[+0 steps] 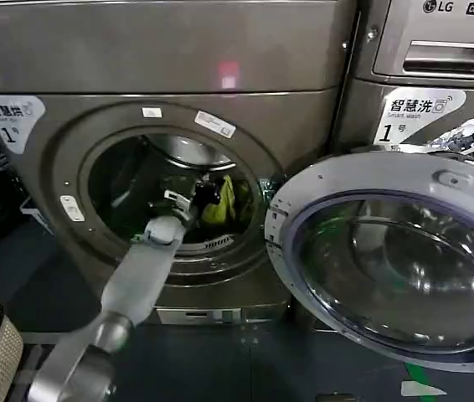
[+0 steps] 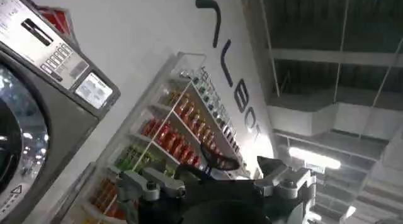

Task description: Grasp the clothes from the dryer.

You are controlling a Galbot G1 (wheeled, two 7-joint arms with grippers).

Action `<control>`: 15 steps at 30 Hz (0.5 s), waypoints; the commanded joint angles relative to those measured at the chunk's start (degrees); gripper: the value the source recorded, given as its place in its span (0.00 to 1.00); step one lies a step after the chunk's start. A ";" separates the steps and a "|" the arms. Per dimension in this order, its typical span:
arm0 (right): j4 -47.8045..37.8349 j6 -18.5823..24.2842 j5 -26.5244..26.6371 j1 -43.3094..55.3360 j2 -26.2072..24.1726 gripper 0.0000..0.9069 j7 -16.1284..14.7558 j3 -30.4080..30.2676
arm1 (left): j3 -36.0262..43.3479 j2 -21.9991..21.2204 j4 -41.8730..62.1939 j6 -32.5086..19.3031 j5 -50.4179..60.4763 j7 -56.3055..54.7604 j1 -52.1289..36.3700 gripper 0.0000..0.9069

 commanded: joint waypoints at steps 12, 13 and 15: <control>-0.17 -0.92 -0.13 -0.26 -0.69 1.00 1.96 0.54 | -12.89 -3.38 -28.98 -7.90 -0.71 -25.40 19.57 0.00; -0.20 -0.90 -0.15 -0.30 -0.68 1.00 1.97 0.61 | -12.79 -3.41 -29.60 -7.92 0.04 -25.38 20.28 0.00; -0.19 -1.05 -0.23 -0.30 -0.72 1.00 1.89 0.70 | -12.49 -3.40 -30.32 -7.97 2.03 -25.29 21.31 0.00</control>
